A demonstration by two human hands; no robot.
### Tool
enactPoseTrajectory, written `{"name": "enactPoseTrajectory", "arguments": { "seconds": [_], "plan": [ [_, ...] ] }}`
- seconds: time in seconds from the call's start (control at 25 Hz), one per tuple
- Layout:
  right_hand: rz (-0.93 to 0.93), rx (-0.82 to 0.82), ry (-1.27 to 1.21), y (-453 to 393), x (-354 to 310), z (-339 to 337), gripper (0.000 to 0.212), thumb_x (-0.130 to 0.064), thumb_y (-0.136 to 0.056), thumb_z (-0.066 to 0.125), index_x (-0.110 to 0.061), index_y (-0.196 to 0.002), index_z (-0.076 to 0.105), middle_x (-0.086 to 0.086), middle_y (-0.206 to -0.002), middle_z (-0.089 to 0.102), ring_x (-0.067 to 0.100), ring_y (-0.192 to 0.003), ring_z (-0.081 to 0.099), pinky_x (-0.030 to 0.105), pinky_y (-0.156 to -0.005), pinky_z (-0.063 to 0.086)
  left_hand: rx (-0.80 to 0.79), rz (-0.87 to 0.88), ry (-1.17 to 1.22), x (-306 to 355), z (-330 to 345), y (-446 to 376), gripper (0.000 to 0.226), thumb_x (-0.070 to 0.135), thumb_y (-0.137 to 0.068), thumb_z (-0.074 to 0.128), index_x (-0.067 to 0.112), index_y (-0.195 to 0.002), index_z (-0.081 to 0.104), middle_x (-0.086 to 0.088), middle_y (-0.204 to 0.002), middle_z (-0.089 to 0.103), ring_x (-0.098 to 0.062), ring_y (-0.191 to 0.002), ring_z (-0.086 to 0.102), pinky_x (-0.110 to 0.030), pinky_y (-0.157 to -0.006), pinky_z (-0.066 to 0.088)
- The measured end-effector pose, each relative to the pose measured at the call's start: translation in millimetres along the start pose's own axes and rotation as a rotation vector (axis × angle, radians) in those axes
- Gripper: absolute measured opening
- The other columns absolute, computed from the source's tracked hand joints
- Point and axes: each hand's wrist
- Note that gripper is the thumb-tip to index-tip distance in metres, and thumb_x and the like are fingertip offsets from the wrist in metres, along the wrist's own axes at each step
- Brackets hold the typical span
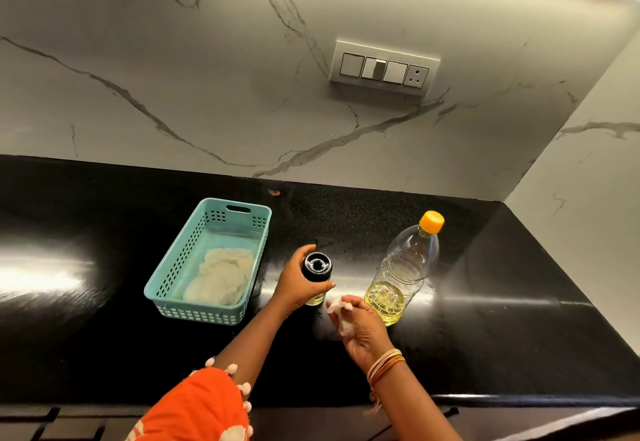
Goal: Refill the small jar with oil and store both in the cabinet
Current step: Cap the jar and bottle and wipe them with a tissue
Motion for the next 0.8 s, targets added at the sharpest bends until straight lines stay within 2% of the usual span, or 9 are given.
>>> {"name": "enactPoseTrajectory", "arguments": {
  "seconds": [0.08, 0.2, 0.28, 0.36, 0.44, 0.56, 0.64, 0.72, 0.8],
  "plan": [
    [-0.03, -0.016, -0.022, 7.0, -6.1, -2.0, 0.026, 0.017, -0.088, 0.048, -0.005, -0.075, 0.055, 0.02, -0.08, 0.061, 0.027, -0.067, 0.065, 0.027, -0.051, 0.058, 0.008, 0.046, -0.073, 16.1, 1.9, 3.1, 0.084, 0.023, -0.063, 0.088, 0.027, -0.136, 0.045, -0.004, -0.135, 0.051, -0.019, -0.127, 0.049, -0.037, -0.106, 0.041],
    [-0.04, -0.022, -0.069, 18.4, -18.6, -5.5, 0.026, 0.009, -0.091, 0.047, -0.01, -0.076, 0.056, 0.015, -0.073, 0.065, 0.019, -0.055, 0.067, 0.027, -0.052, 0.058, 0.026, 0.143, -0.256, 51.1, 10.4, 5.8, 0.079, 0.039, -0.07, 0.08, 0.036, -0.138, 0.04, 0.003, -0.15, 0.038, -0.017, -0.143, 0.027, -0.053, -0.118, 0.013],
    [-0.047, -0.012, -0.098, 26.9, -30.0, -9.3, 0.023, 0.003, -0.092, 0.042, -0.008, -0.079, 0.059, 0.014, -0.069, 0.065, 0.021, -0.058, 0.063, 0.026, -0.054, 0.058, 0.022, 0.226, -0.303, 77.1, 21.0, 6.9, 0.071, 0.038, -0.076, 0.074, 0.036, -0.138, 0.04, 0.005, -0.152, 0.036, -0.016, -0.146, 0.021, -0.055, -0.118, 0.005],
    [-0.09, -0.016, -0.135, 35.9, -42.5, -13.3, 0.022, -0.004, -0.087, 0.041, -0.003, -0.082, 0.063, 0.015, -0.069, 0.066, 0.024, -0.061, 0.062, 0.028, -0.058, 0.058, -0.056, 0.277, -0.21, 97.8, 31.7, 7.7, 0.064, 0.024, -0.08, 0.069, 0.031, -0.138, 0.043, 0.002, -0.149, 0.04, -0.017, -0.143, 0.03, -0.052, -0.118, 0.019],
    [-0.214, -0.001, -0.14, 43.8, -55.6, -17.1, 0.021, -0.012, -0.085, 0.047, -0.002, -0.08, 0.065, 0.014, -0.069, 0.066, 0.022, -0.059, 0.063, 0.029, -0.059, 0.057, -0.202, 0.247, -0.105, 109.2, 43.5, 8.7, 0.065, 0.012, -0.081, 0.066, 0.027, -0.14, 0.042, -0.002, -0.148, 0.042, -0.018, -0.14, 0.035, -0.044, -0.115, 0.032],
    [-0.489, 0.112, -0.023, 49.3, -73.9, -23.2, 0.011, -0.009, -0.087, 0.059, -0.006, -0.077, 0.063, 0.011, -0.069, 0.062, 0.019, -0.06, 0.06, 0.03, -0.059, 0.053, -0.367, 0.17, -0.038, 113.1, 61.1, 8.4, 0.073, 0.01, -0.079, 0.069, 0.028, -0.142, 0.036, -0.006, -0.148, 0.04, -0.021, -0.14, 0.035, -0.034, -0.106, 0.04],
    [-0.661, 0.192, 0.116, 51.6, -86.7, -26.3, 0.009, -0.006, -0.085, 0.065, -0.007, -0.078, 0.06, 0.012, -0.071, 0.061, 0.021, -0.065, 0.059, 0.032, -0.062, 0.054, -0.394, 0.173, -0.001, 114.9, 72.3, 7.2, 0.081, 0.016, -0.077, 0.077, 0.028, -0.144, 0.032, 0.0, -0.138, 0.044, -0.017, -0.131, 0.042, -0.023, -0.096, 0.041],
    [-0.818, 0.276, 0.217, 53.1, -101.1, -29.0, 0.011, -0.008, -0.083, 0.07, -0.011, -0.081, 0.059, 0.006, -0.072, 0.062, 0.019, -0.068, 0.06, 0.026, -0.062, 0.054, -0.38, 0.17, 0.026, 117.4, 82.3, 4.6, 0.089, 0.022, -0.071, 0.084, 0.027, -0.144, 0.033, 0.001, -0.138, 0.046, -0.014, -0.127, 0.045, -0.027, -0.098, 0.042],
    [-0.962, 0.297, 0.281, 53.8, -116.6, -28.8, 0.015, -0.009, -0.083, 0.071, -0.016, -0.092, 0.062, -0.003, -0.08, 0.066, 0.013, -0.074, 0.064, 0.015, -0.063, 0.053, -0.366, 0.172, 0.028, 115.7, 91.2, 1.1, 0.091, 0.024, -0.067, 0.087, 0.029, -0.141, 0.035, -0.002, -0.142, 0.047, -0.016, -0.13, 0.044, -0.034, -0.106, 0.041]
  ]
}}
Point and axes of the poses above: each hand's wrist, its own y-axis away from the middle knuckle, its own z-axis out of the palm, x = y × z
